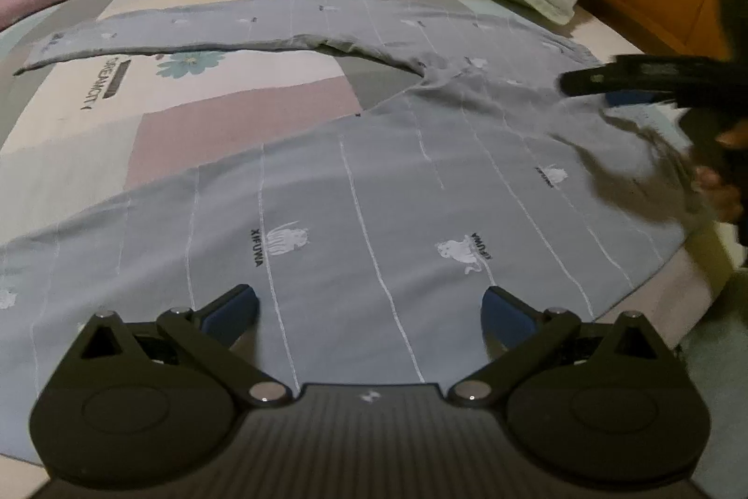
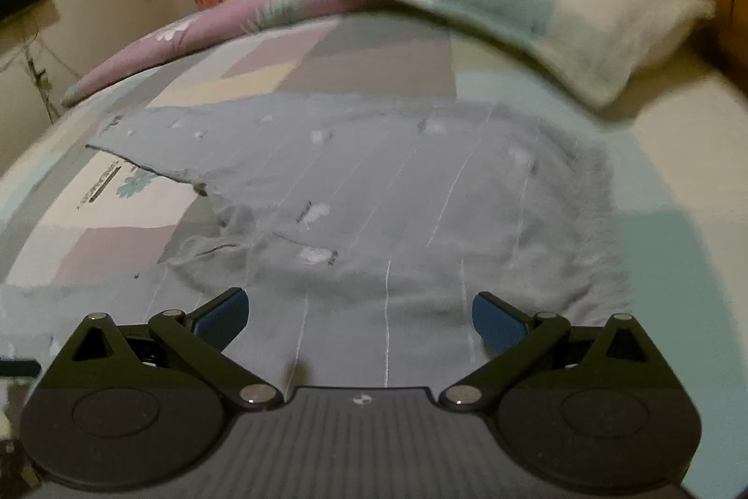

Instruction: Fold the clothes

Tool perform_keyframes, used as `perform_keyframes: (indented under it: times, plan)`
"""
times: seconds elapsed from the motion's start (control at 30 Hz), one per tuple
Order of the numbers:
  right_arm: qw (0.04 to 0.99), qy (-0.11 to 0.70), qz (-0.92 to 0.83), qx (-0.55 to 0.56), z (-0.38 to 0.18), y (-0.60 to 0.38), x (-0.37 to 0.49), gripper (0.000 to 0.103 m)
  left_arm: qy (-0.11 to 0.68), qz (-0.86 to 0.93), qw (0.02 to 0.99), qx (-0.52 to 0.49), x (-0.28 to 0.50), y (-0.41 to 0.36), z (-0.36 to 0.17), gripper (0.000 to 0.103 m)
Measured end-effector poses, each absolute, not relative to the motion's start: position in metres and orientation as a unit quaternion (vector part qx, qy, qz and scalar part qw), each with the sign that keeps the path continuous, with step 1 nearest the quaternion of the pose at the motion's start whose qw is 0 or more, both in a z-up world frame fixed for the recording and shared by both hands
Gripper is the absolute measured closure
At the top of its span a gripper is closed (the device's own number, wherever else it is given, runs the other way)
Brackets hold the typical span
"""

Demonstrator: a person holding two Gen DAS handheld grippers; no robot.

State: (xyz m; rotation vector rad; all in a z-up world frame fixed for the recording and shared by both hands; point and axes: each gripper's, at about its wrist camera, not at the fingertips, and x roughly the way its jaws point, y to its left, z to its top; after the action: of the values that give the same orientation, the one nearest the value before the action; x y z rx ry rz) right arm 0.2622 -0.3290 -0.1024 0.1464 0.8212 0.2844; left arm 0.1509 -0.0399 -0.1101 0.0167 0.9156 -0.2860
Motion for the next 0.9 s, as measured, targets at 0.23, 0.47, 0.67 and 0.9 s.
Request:
perform_keyframes:
  times: [0.23,0.47,0.67,0.9]
  plan:
    - [0.912,0.392,0.114,0.051,-0.109,-0.351,0.271,0.000,0.438,-0.163,0.884,0.001,0.159,-0.046,-0.106,0.001]
    - [0.902,0.393,0.154,0.090,-0.088,-0.357,0.255,0.000,0.432,-0.184,0.883,0.024,0.159,-0.064,-0.107,0.001]
    - [0.893,0.425,0.143,0.045,-0.105,-0.342,0.257,0.000,0.435,-0.196,0.877,0.050,0.155,-0.074,-0.115,0.001]
    - [0.903,0.414,0.111,-0.012,-0.095,-0.336,0.266,0.000,0.431,-0.200,0.879,0.030,0.150,-0.064,-0.104,0.001]
